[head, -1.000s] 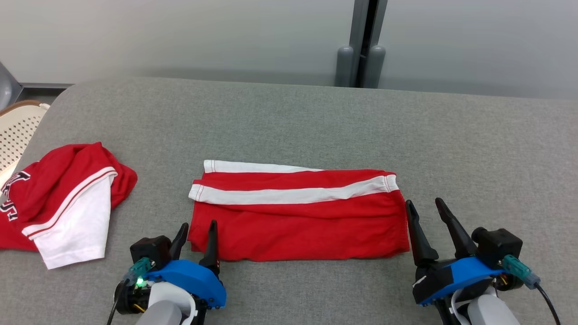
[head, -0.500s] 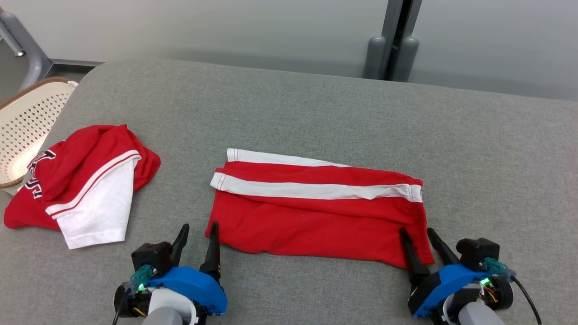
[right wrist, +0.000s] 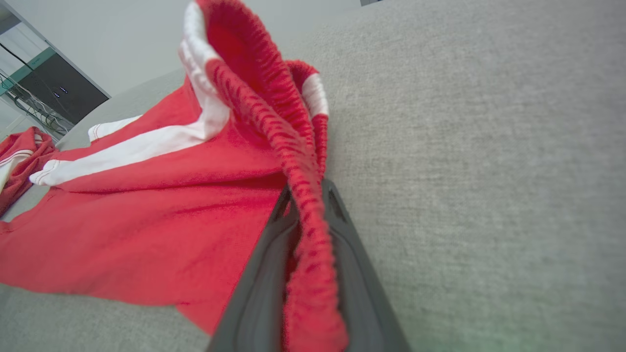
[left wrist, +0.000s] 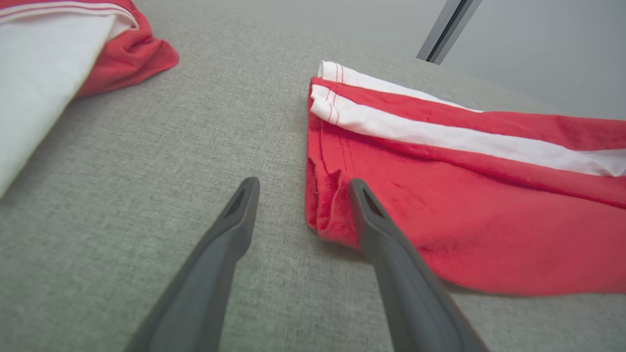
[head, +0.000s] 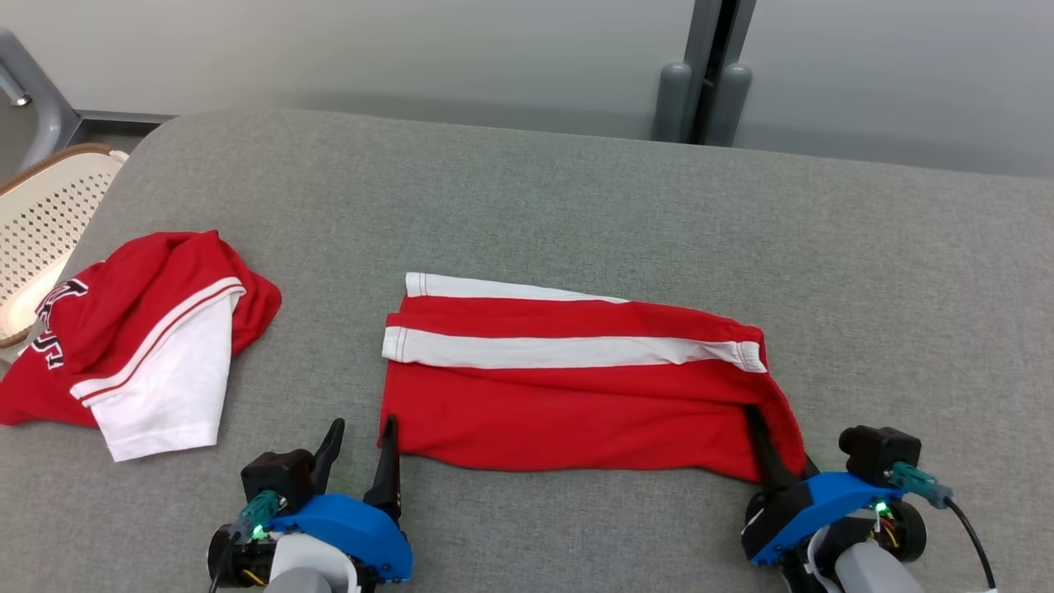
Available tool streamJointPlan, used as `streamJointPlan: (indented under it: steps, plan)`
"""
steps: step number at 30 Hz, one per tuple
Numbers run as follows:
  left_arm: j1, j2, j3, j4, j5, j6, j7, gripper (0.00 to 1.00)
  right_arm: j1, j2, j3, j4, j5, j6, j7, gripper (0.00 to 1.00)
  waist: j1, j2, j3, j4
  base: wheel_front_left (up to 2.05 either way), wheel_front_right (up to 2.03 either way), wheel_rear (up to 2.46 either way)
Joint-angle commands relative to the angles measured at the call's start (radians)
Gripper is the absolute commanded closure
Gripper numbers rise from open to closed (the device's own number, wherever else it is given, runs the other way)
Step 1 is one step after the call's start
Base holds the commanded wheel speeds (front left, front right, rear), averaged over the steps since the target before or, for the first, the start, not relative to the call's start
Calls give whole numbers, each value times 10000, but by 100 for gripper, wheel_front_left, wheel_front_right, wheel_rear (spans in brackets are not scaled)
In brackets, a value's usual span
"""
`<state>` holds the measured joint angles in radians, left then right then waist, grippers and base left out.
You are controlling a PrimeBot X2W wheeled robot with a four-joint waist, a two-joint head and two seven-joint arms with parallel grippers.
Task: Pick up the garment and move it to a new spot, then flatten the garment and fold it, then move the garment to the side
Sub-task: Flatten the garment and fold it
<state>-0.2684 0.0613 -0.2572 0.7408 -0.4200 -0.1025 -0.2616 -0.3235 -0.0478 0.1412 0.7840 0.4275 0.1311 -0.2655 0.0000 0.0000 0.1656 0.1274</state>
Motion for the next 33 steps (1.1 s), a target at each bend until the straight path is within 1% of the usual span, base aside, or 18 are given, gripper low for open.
streamJointPlan:
  steps: [1,5,11,13,15,18,20,24,28,31,33]
  plan:
    - [130,17,92,16,68,-25,-50,0,283,-70,-201,105,20,-8,20,100,0,0,-32,-48,0,0,0]
    - [211,-37,181,120,167,-91,-50,0,336,-132,-1131,-75,-418,-11,17,100,0,0,-88,-237,0,0,0]
    - [334,-73,178,340,270,-181,-48,0,272,-519,-2696,-508,-1109,-5,10,100,0,0,-203,-575,0,0,0]
    - [377,-82,142,408,254,-204,-50,0,206,-519,-3024,-589,-1289,-5,11,100,0,0,-251,-671,0,0,0]
    - [376,-93,70,468,251,-208,-48,0,119,-425,-3089,-642,-1466,-5,10,100,0,0,-293,-731,0,0,0]
    - [406,-104,-62,522,157,-239,-48,0,-19,-236,-2655,-611,-1622,-4,11,100,0,0,-368,-767,0,0,0]
    - [411,-102,-226,537,40,-245,-48,0,-58,-152,-2242,-522,-1485,-4,130,100,0,0,-420,-743,0,0,0]
    - [440,-99,-520,572,-212,-265,-50,0,-194,-31,-1260,-806,-828,-2,450,100,0,0,-502,-532,0,0,0]
    - [478,-105,-664,643,-348,-264,-48,0,-274,-28,-81,-1305,167,-4,793,100,0,0,-529,-195,0,0,0]
    - [494,-102,-716,714,-382,-238,-50,0,-403,-42,472,-1517,533,-4,916,100,0,0,-528,103,0,0,0]
    - [507,-104,-769,730,-452,-226,-50,0,-530,-41,655,-1503,685,-2,900,100,0,0,-518,318,0,0,0]
